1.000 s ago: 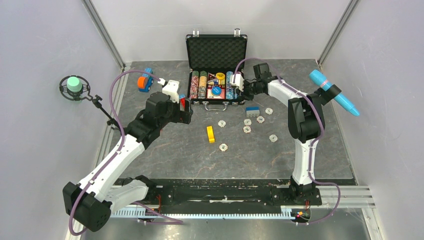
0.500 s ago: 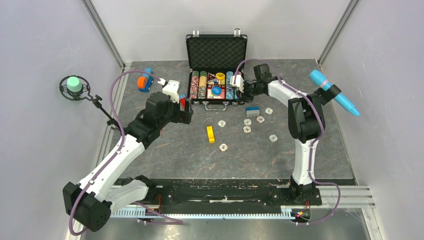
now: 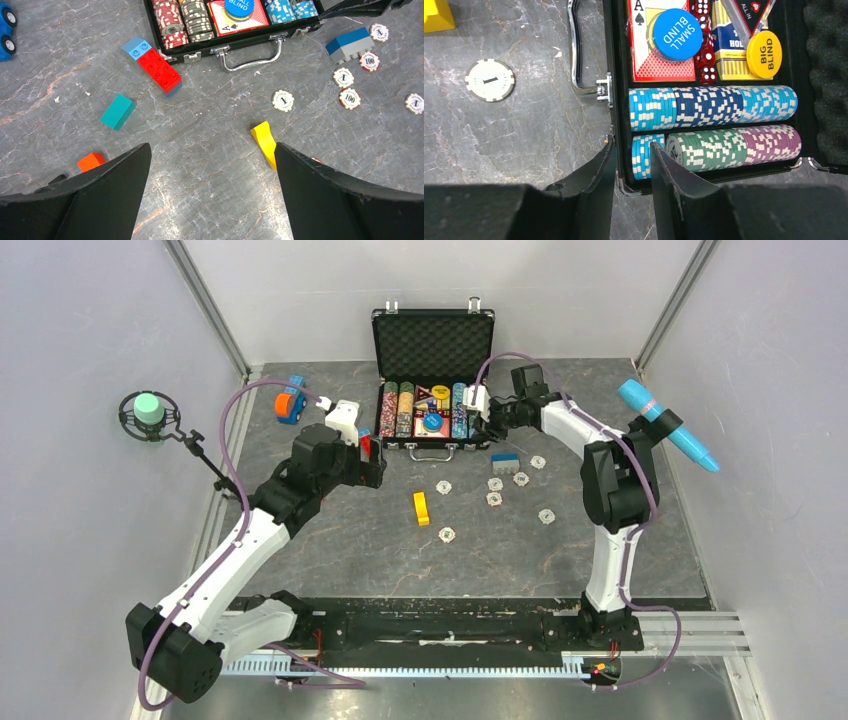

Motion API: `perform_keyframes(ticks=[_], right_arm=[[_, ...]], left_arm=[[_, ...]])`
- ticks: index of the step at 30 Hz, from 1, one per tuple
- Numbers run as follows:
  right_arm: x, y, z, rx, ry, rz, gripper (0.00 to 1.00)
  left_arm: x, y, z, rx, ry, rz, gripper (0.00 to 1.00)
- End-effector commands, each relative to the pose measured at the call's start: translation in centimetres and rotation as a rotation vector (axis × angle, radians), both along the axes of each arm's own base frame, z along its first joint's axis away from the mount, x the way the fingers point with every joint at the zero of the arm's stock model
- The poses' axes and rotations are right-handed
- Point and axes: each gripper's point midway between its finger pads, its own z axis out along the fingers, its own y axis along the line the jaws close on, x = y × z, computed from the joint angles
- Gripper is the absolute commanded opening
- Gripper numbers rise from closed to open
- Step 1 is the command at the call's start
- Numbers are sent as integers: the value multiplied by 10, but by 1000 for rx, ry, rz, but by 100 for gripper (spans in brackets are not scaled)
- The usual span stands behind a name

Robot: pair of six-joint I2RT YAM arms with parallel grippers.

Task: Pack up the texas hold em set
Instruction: Place the poker chip in the chip case, then pick up the poker chip from the center of the board.

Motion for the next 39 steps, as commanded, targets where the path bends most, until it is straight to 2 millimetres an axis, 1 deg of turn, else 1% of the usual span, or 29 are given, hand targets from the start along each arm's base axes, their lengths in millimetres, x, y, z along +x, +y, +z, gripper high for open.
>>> perform_keyframes(ticks=[1,7,8,11,13,16,20,24,28,31,34,35,39], right_arm=[[1,3,38,72,-86,3,33],[2,-2,57,178,-149,-119,35],[3,-2,65,207,-181,-135,35],[2,-7,80,288,-207,-224,36],[-1,-13,84,332,-221,-289,37],[-1,-23,98,417,-246,-411,42],[-2,-41,106,502,-223,-585,42],[-4,-65,103,561,-156,-802,42],[-9,-81,98,594,-45,-967,40],[-16,-86,93,583,39,-1042,36],[-18,-104,80,521,87,-1181,35],[-18,-113,76,485,94,-1239,36],[-18,-136,57,315,142,-1381,39]], left_arm=[[4,1,4,18,-27,-16,100],[4,2,5,17,-31,-10,100],[5,2,5,16,-31,-9,100],[5,1,5,13,-31,-9,100],[5,1,6,12,-32,-9,100],[5,1,6,10,-31,-6,100],[5,1,5,9,-31,-5,100],[6,2,6,-8,-24,16,100],[7,4,10,-30,-24,41,100],[7,5,15,-48,-31,61,100],[6,3,21,-73,-47,55,100],[5,3,24,-82,-54,53,100],[5,2,30,-85,-54,51,100]])
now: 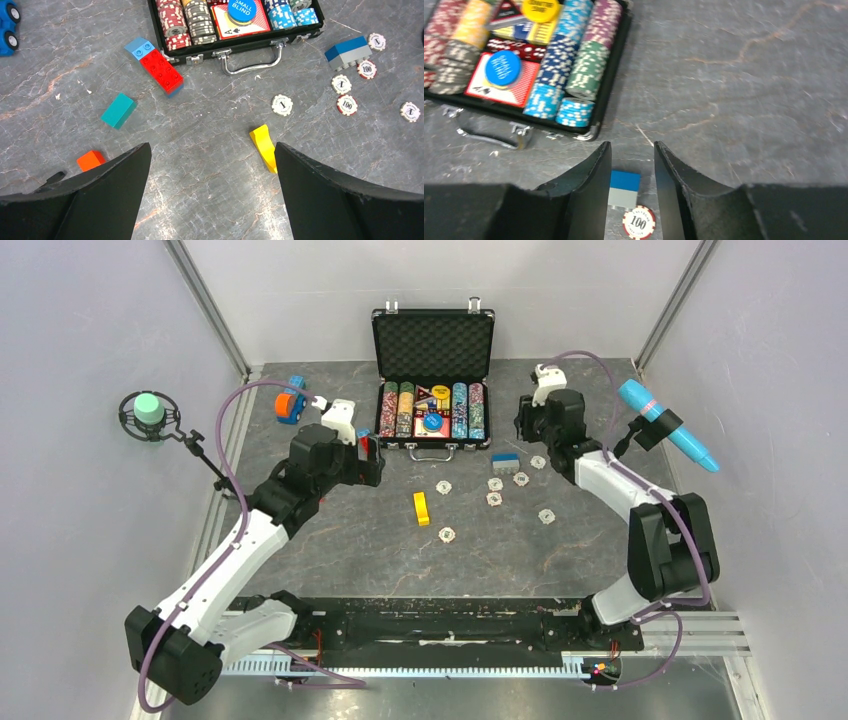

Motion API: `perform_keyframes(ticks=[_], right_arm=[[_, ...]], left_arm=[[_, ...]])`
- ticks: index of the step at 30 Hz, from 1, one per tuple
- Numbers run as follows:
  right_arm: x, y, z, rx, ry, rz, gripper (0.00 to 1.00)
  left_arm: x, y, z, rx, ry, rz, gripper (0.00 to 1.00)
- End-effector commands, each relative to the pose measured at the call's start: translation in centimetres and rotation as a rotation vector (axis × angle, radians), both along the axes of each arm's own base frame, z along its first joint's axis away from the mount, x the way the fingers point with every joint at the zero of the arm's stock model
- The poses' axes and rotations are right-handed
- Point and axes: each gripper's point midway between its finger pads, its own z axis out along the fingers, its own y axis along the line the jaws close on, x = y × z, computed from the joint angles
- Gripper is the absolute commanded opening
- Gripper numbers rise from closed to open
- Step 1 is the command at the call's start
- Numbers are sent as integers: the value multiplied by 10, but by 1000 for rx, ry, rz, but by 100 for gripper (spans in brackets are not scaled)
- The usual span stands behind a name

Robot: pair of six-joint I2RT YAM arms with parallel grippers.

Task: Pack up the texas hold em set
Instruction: Pick up the poker chip from the center of the board.

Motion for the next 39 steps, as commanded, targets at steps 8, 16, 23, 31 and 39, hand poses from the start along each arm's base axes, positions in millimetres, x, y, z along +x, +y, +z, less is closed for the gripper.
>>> perform_keyframes(ticks=[8,16,23,31,39], right_arm=[[2,-49,-61,-65,378,-258,45],[14,-57,-89,-43,430,-309,58],[12,-66,-106,-46,469,-348,58],[3,-75,-118,-80,510,-373,55],[-6,-75,-130,-93,553,-354,53]], left_arm=[[8,-6,22,-27,-30,-9,100],[6,-8,10,7,-17,-55,100],[5,-7,2,27,-7,-64,100],[4,-8,-1,33,-1,-71,100],[4,-8,-2,32,2,-75,100]])
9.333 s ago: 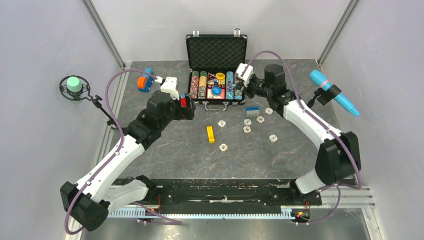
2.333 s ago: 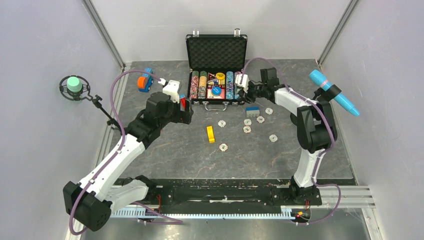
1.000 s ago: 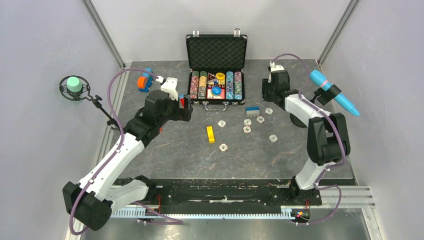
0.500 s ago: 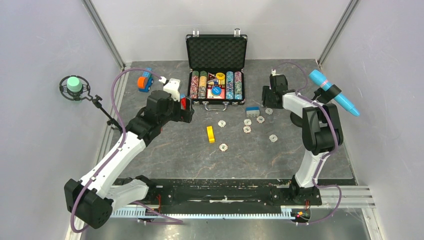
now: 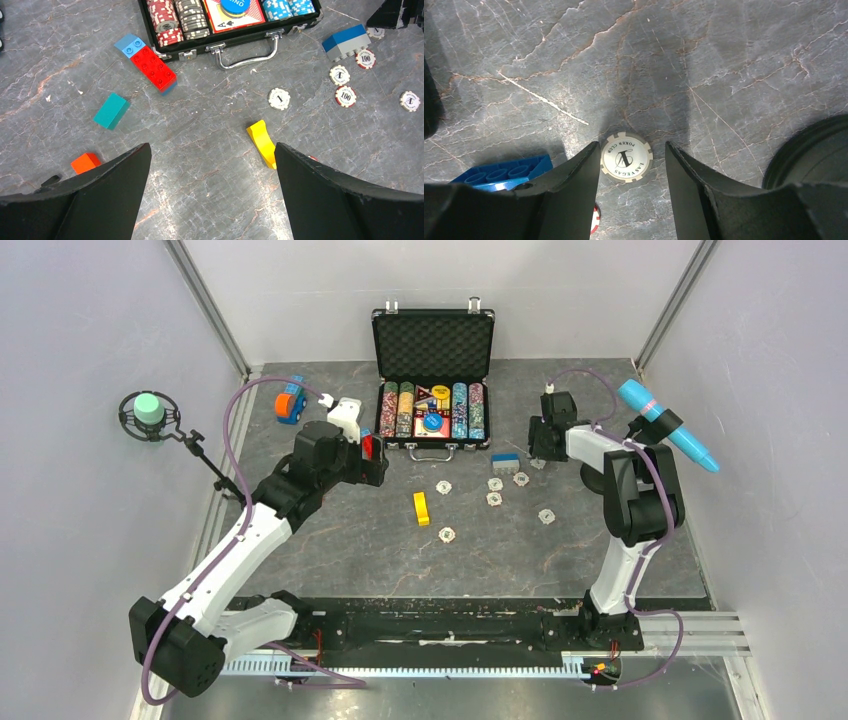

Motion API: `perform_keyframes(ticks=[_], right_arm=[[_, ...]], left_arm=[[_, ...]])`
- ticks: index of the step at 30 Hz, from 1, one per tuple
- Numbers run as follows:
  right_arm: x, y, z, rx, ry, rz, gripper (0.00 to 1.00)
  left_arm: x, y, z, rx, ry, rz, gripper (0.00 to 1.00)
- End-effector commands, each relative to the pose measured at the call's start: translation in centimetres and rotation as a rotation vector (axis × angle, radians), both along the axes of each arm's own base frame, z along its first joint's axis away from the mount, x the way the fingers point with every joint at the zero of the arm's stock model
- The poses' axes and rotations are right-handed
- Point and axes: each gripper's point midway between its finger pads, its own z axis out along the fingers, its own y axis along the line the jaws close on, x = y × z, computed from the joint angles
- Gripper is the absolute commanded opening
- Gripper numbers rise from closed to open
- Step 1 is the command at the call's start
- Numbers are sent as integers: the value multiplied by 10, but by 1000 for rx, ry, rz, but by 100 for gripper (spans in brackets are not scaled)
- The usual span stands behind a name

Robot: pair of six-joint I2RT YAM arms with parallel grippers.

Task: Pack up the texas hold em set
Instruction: Pick up the poker chip from the center of the board.

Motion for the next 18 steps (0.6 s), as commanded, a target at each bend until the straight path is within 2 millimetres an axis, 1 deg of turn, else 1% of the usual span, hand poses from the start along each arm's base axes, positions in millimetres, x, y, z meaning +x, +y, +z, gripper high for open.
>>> perform_keyframes(ticks=[1,14,18], right_arm=[[5,-1,0,-1,-1,-4,52],[-5,4,-17,9,66,48,52],[-6,6,-19,11,73,62,46]], left_arm=[[2,-1,2,19,-24,-37,100],[2,-2,1,19,-21,-40,100],[2,-3,1,17,-21,-42,100]])
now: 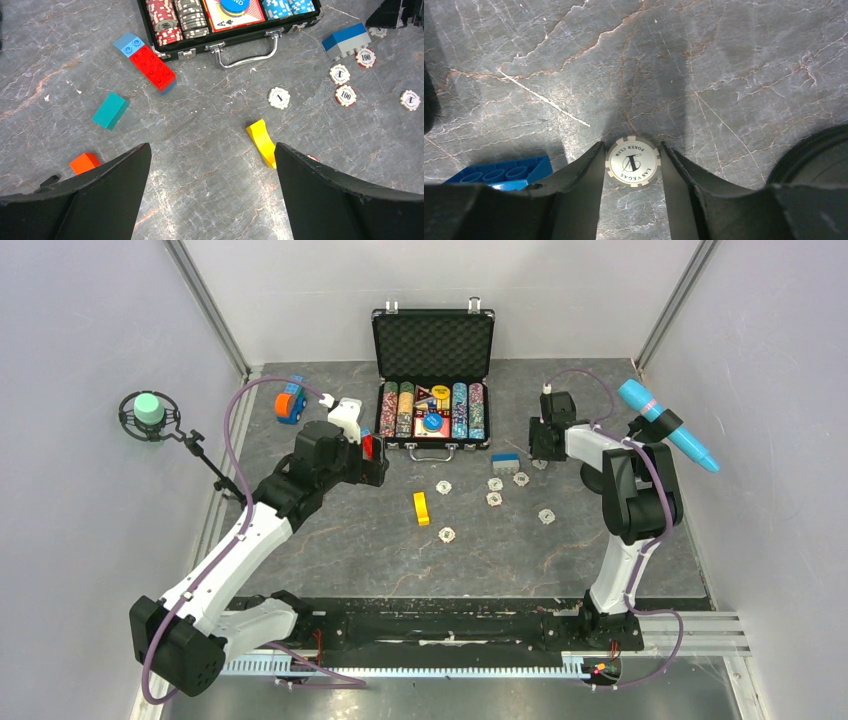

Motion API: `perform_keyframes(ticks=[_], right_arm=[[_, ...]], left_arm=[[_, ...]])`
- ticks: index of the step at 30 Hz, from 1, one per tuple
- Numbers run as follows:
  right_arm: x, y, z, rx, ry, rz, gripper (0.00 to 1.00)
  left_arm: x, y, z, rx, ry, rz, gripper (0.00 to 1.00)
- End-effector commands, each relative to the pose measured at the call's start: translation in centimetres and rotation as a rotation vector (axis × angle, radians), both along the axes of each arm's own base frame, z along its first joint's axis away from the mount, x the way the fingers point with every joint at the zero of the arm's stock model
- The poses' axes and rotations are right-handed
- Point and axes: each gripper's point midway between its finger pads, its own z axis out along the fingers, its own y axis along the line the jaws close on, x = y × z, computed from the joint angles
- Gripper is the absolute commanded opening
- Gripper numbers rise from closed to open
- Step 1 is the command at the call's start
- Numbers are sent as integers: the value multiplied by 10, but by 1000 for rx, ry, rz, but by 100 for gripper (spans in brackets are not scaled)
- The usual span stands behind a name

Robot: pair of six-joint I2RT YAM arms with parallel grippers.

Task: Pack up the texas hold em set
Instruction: Pick up the poker chip from the center of the board.

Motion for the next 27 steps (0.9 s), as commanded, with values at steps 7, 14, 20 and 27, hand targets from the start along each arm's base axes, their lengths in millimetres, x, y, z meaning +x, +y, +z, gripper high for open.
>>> perform_keyframes(ticks=[7,14,20,27], right_arm=[[-5,-1,-7,-11,43,24,32],[1,-10,22,-58,-29,15,31],[-4,-6,27,-35,-28,36,39],[-32,-6,14,-20,18,46,47]], left_arm=[[2,-2,2,16,-25,-41,100],[1,-3,2,16,-23,-43,100],[1,-3,2,16,-23,-44,100],[2,-3,2,14,-21,-45,100]])
